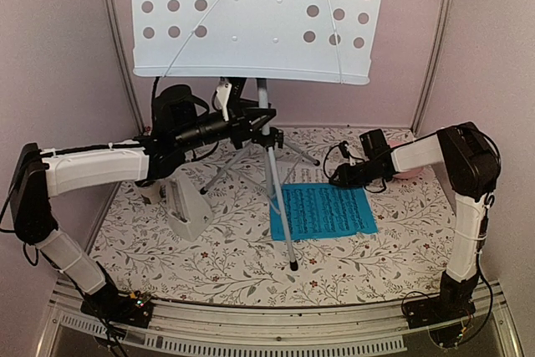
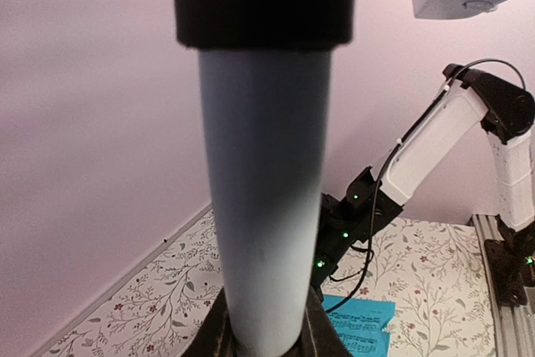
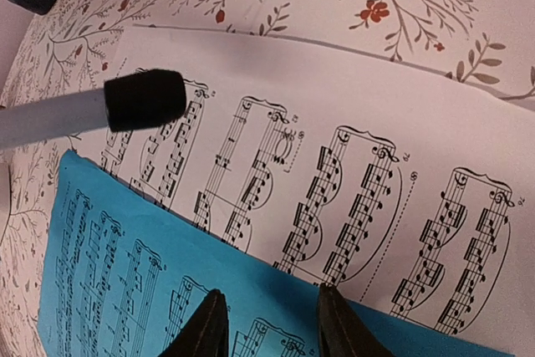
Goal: Set up the instrument practice props
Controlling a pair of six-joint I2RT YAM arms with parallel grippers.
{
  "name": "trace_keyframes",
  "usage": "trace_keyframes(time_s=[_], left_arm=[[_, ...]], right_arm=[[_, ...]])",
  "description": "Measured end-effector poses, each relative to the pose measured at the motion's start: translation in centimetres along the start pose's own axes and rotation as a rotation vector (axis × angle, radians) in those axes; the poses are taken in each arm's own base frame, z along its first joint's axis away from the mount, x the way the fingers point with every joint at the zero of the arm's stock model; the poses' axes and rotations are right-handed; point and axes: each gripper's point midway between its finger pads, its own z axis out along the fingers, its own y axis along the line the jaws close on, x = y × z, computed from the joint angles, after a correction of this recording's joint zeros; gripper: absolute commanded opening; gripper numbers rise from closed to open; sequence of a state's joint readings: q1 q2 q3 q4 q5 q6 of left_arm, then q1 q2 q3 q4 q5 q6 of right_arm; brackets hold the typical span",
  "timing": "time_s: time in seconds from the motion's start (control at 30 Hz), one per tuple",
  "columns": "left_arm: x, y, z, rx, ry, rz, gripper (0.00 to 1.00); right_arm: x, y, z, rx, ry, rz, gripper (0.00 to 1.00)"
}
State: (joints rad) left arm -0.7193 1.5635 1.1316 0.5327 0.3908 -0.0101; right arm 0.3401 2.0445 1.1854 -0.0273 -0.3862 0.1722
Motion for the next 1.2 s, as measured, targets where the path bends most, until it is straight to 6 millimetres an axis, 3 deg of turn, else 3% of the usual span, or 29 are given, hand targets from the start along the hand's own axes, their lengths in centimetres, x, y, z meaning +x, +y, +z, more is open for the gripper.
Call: trace_keyframes(time_s=[0.27,0.53,0.77,0.97,1.07,1.2], left_arm=[[-0.2,0.5,-0.1,-0.017,-0.007,0.009,0.00],[-0.2,0.8,-0.2,-0.024,-0.007,0.011,0.00],[0.3,1.8,0.5,-0.034,-0.013,0.001,0.00],[1.1,2.8,1.3,-0.046,-0.003,-0.027,0.00],[1.3,3.1,1.6,-0.049,0.000,-0.035,0.00],[1.5,3.3,1.7,-0.057,0.004,-0.041,0.00]], right_arm=[[1.2,-0.8,-1.2,0.064,0.022,-0.003,0.36],[5.8,-1.7,-5.2,0.169,0.118,0.032,0.35],[7.9,-3.2,-8.4,0.251,0.153,0.067,0.35],[5.5,-2.7,-10.7,0.263,0.077,0.050,0.42],[3.6,-1.0,-10.3,0.225,0.039,0.018,0.42],[0.3,1.8,-8.3,0.149,-0.015,-0.033,0.43]])
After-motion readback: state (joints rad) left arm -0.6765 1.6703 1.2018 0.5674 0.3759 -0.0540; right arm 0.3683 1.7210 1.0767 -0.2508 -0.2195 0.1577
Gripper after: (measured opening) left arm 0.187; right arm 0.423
